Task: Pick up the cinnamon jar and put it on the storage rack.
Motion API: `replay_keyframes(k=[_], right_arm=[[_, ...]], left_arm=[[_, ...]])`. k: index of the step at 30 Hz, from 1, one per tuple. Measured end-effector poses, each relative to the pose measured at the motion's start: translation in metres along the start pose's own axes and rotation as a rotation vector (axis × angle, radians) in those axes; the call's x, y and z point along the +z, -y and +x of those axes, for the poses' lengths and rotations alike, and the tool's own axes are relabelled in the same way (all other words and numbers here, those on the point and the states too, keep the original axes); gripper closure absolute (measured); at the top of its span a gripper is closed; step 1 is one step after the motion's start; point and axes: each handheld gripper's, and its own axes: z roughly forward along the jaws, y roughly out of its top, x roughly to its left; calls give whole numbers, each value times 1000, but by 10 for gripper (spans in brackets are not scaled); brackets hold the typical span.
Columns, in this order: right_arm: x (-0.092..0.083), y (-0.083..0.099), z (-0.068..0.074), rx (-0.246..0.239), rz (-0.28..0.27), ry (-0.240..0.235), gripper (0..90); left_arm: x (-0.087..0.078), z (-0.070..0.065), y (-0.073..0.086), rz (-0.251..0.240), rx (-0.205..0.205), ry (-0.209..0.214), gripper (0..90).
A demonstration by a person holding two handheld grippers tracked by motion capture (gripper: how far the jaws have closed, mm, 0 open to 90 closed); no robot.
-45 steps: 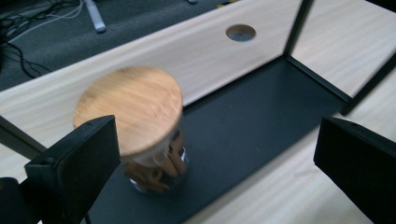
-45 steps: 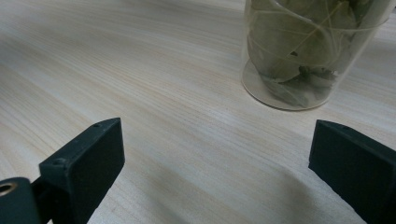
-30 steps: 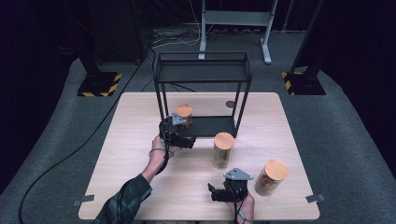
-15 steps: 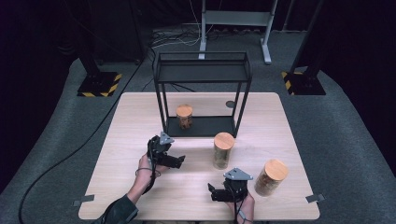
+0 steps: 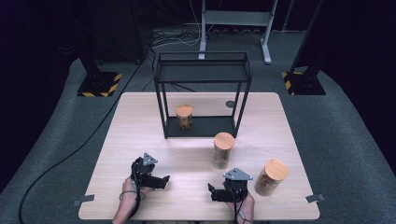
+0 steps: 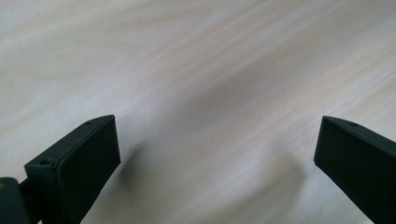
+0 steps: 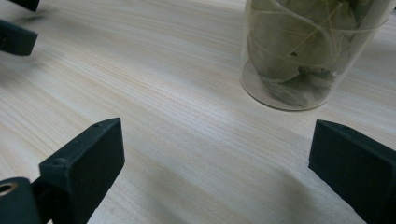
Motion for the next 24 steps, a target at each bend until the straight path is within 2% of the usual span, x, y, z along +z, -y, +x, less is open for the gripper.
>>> replay_keyframes(k=[2,6,13,20,24], right_arm=[[0,0,0,0,0,0,26],[0,0,0,2,1,0,26],[1,0,0,2,6,2,25],[1,0,0,-5,9,4,25],[1,0,0,-4,7,4,25]], left_arm=[[-4,-1,8,-16,-3,-30,0],[-12,-2,20,-29,-8,-55,0],[-18,-1,35,-88,-34,-81,0],[-20,3,39,-95,-59,-104,0],[-21,3,39,-96,-57,-102,0]])
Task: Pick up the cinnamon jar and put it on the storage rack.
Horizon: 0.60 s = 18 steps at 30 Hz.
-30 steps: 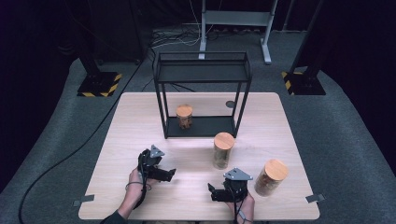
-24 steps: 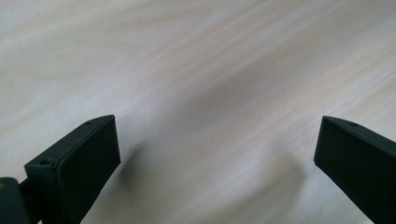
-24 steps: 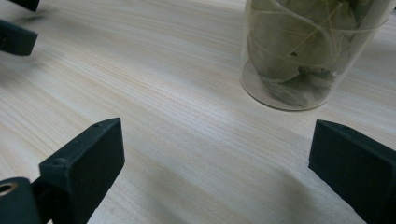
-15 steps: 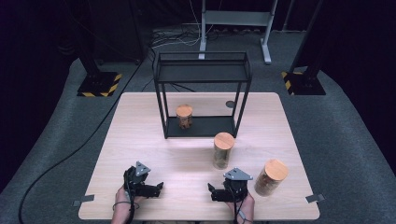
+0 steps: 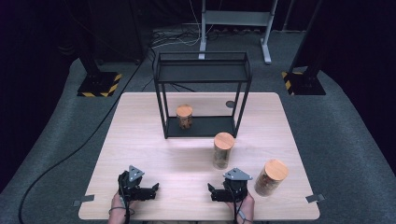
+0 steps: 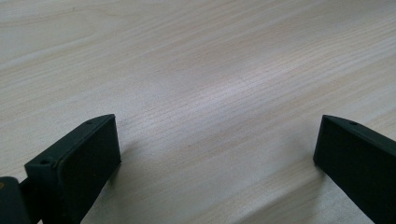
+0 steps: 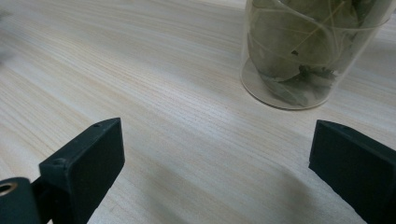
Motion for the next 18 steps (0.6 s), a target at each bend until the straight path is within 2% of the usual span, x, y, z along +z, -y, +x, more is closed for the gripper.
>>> replay_keyframes(k=[18], right_arm=[[0,0,0,0,1,2,25]], left_arm=[[0,1,0,0,-1,-6,0]])
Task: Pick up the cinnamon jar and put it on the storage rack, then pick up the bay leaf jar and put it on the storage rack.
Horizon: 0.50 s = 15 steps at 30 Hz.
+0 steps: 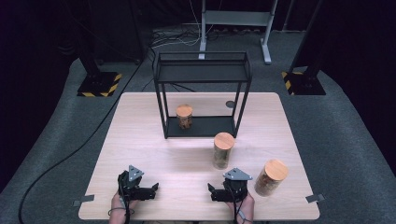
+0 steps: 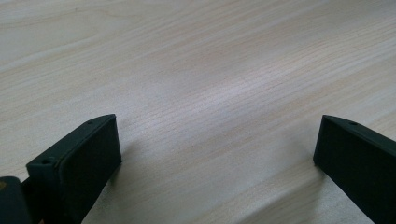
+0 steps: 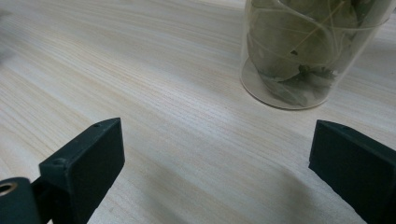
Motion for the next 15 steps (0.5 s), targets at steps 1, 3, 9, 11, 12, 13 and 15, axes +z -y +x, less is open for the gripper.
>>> replay_keyframes(k=[1,3,9,11,12,13,15], right_arm=[[0,0,0,0,0,1,25],[0,0,0,1,1,2,25],[0,0,1,6,-2,25,22],[-1,0,1,2,-5,39,22],[-1,0,1,4,-3,41,22],[0,0,1,8,0,40,21],[-1,0,0,16,-3,42,16]], left_arm=[[0,0,0,0,0,0,0],[0,0,0,0,0,0,0],[0,0,0,0,0,-1,0],[0,0,0,0,0,-1,0],[0,0,0,0,0,-1,0],[0,0,0,-1,0,-1,0],[0,0,0,-1,0,-1,0]])
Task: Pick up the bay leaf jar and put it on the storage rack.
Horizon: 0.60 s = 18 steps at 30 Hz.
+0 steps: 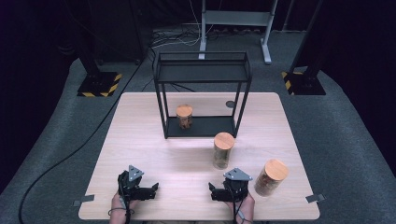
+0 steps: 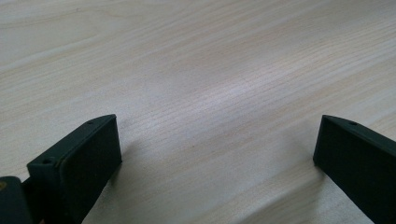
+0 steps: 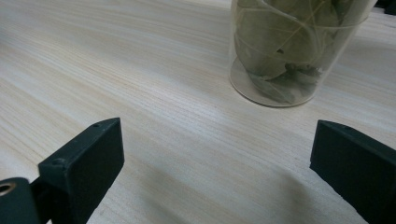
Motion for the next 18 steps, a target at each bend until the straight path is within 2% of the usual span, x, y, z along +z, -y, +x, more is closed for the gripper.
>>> replay_keyframes(k=[5,15,18], right_arm=[[0,-1,-1,10,-4,0,13],[-3,-22,-5,1,-56,36,13],[-3,-29,-7,-4,-69,45,13]], left_arm=[[0,0,0,1,1,0,0],[-1,-1,0,-5,11,-13,0],[0,0,0,1,3,-4,0]])
